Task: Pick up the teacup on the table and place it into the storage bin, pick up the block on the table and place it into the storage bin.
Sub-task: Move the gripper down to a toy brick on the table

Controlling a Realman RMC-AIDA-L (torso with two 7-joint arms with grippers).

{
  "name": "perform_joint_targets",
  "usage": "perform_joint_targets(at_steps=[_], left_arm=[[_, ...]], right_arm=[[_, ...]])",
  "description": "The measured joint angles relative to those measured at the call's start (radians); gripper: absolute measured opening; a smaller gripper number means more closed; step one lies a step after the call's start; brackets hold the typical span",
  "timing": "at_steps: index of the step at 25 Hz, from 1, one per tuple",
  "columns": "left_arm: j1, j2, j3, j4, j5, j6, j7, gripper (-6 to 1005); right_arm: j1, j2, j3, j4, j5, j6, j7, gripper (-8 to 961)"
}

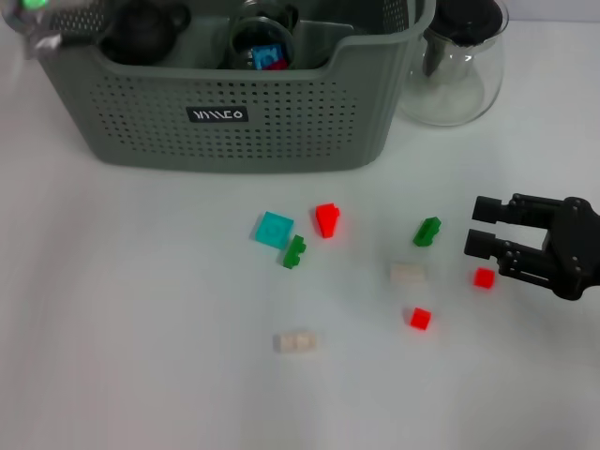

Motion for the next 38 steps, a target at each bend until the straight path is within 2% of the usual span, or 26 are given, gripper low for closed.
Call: perform_joint_targets(at_steps=[2,4,6,9,12,16,19,24,25,38], left_arm=[[0.096,0.001,-0.043,-0.024,-0.213,0.16,0.165,576],[0.155,0.003,-0.088,-0.058,-0.335,0.297,0.264,583],[0.212,-0.001,-0.171,-0.101,-0.386,0.433,0.371,591],[0.279,-0.012,-0.255,-0.164,-0.306,0.532,0.557,598],[0.325,-0.017,-0.28,-0.272,-0.178,0.561,0.745,597],[0.316,-0.016,-0.284,-0.49,0.005,0.521,0.952,595],[0.288,-0.013,-0.277,-0.619,0.078,0.451,1.068,594],[0.261,-0.013,-0.258,-0.768,0.117,0.354,1.259,448],[0.258,-0.013,-0.257,-0.792,0.121,0.339,1.289,419],[0.231,-0.016,-0.255,-0.926,0.134,0.162,1.411,437]], right_arm=[[0.0,0.001,0.0,0.0,0.0,0.001,0.001,534],[0.001,0.002,0.0,0.0,0.0,0.001,0.002,534],[0.005,0.002,0.0,0.0,0.0,-0.001,0.004,534],[0.01,0.002,0.0,0.0,0.0,-0.002,0.005,534],[0.012,0.002,0.0,0.0,0.0,0.002,0.005,534],[0.014,0.001,0.0,0.0,0.002,0.003,0.006,535],[0.015,0.001,0.0,0.0,0.002,0.003,0.008,535],[0.015,-0.003,0.001,0.0,0.003,0.004,0.022,535],[0.015,-0.003,0.002,0.0,0.003,0.004,0.022,534],[0.013,0.0,0.002,0.0,-0.003,0.005,0.023,535]])
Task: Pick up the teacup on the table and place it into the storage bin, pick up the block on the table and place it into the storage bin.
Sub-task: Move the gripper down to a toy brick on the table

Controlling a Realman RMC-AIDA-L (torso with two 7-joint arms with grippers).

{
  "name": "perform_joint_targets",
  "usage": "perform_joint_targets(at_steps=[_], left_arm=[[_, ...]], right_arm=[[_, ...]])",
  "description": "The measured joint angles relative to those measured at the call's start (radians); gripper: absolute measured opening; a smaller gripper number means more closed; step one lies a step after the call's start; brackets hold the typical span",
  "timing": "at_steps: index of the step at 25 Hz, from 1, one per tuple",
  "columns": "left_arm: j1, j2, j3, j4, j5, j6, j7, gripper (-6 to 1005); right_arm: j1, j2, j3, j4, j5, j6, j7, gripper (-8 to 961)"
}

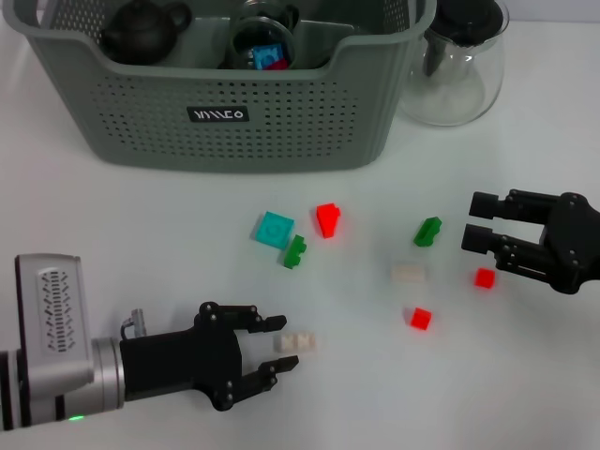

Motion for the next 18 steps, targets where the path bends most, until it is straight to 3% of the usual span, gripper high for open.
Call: perform_joint_targets(at_steps=[18], left_arm=[[-0.021,-0.003,-0.003,-0.046,-0.019,-0.057,0.004,424]], right_arm=[[-0.008,-0.002,-0.001,0.0,0.0,0.0,-0.001,534]])
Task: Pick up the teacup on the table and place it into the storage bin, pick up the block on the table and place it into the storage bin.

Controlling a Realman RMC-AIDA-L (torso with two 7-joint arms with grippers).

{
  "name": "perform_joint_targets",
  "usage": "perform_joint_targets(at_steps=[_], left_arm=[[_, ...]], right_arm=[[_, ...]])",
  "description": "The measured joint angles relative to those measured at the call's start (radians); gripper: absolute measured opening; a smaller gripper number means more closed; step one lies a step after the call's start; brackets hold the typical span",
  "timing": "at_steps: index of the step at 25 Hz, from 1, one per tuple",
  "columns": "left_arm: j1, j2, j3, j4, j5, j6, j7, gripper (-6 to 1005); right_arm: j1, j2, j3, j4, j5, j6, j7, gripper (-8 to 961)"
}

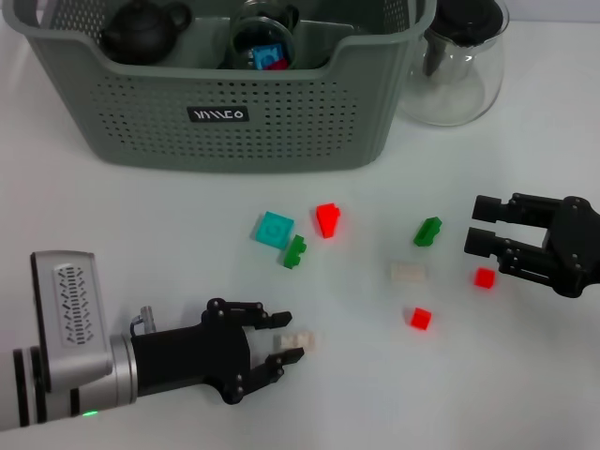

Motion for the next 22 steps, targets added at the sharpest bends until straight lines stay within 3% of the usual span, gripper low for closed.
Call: perform_joint_targets(at_steps=[12,15,21,22], left_arm=[[-0.003,0.003,-0.002,-0.004,-0.004,0.013,-0.013,209],[0.003,0.008,-0.022,0.017,-0.005,0.075,-0.049,197],[0.032,0.017,-0.142,0.244,-0.008,0.376,-0.293,185],[0.032,0.017,-0.142,0.244,-0.008,0.376,-0.293,185]], right_arm=[[0.0,-0.001,0.0,0.0,0.0,0.0,-0.003,534],[0.0,-0.002,0.0,0.0,0.0,0.0,-0.002,534],[0.0,-0.003,0.0,0.0,0.0,-0.002,-0.001,534],[0.0,-0.003,0.0,0.0,0.0,-0.001,-0.001,535]])
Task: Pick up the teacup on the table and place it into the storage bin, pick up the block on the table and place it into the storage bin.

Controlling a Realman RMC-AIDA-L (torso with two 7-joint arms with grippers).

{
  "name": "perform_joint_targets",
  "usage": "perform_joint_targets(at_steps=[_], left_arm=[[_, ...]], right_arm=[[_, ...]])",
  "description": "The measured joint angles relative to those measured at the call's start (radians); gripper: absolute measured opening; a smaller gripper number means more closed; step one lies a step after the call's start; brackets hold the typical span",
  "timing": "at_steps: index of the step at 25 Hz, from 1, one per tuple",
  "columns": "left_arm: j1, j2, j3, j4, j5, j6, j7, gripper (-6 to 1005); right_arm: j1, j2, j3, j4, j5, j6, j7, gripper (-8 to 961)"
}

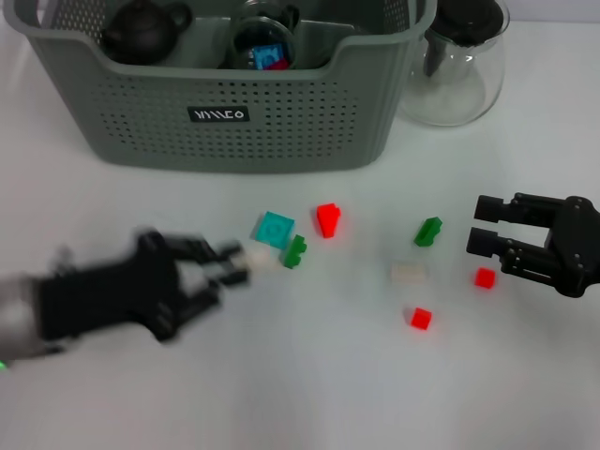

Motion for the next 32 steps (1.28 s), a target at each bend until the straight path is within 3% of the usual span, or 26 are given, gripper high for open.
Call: perform_joint_targets(at_steps=[1,2,5,8,13,16,18,21,26,32], left_arm=[[-0.025,0.019,-0.112,0.111,-0.037,0.163,-0.14,186],[-0.025,0.019,-0.112,0.111,-0.037,0.163,-0.14,186],[-0.079,0.05,-0.195,0.209,-0.128,0.243,-0.329,186],[-0.139,0.079,-0.207,0.297,-0.205,0.213,-0.51,187],[-0.269,0.127,-0.188,0.388,-0.215,0.086,-0.721,187],[-0.353,0.16,-0.107,0.393,-0.182,-0.03,-0.821,187],[-0.399,0.173,-0.002,0.391,-0.139,-0.146,-0.883,188],[-0.441,0.167,0.162,0.396,-0.068,-0.303,-0.948,188],[-0.478,0.13,0.372,0.4,0.073,-0.541,-1.039,189],[-0.505,0.09,0.458,0.393,0.242,-0.703,-1.176,190]], right_arm=[[0.001,0.001,0.0,0.001,0.0,0.0,-0.001,535],[0.001,0.001,0.0,0.001,0.0,0.0,-0.001,535],[0.007,0.001,0.0,0.009,0.0,0.001,-0.003,535],[0.01,0.0,-0.001,0.011,0.0,0.001,-0.002,535],[0.01,0.0,0.0,0.011,0.0,0.001,-0.003,535],[0.011,0.001,0.0,0.011,0.0,0.001,-0.004,534],[0.011,0.001,0.0,0.011,0.0,0.001,-0.004,534],[0.012,0.001,0.0,0.011,0.0,0.002,-0.006,534],[0.015,0.001,0.0,0.011,0.001,0.005,-0.006,535],[0.019,0.0,0.0,0.011,0.0,0.005,-0.004,534]])
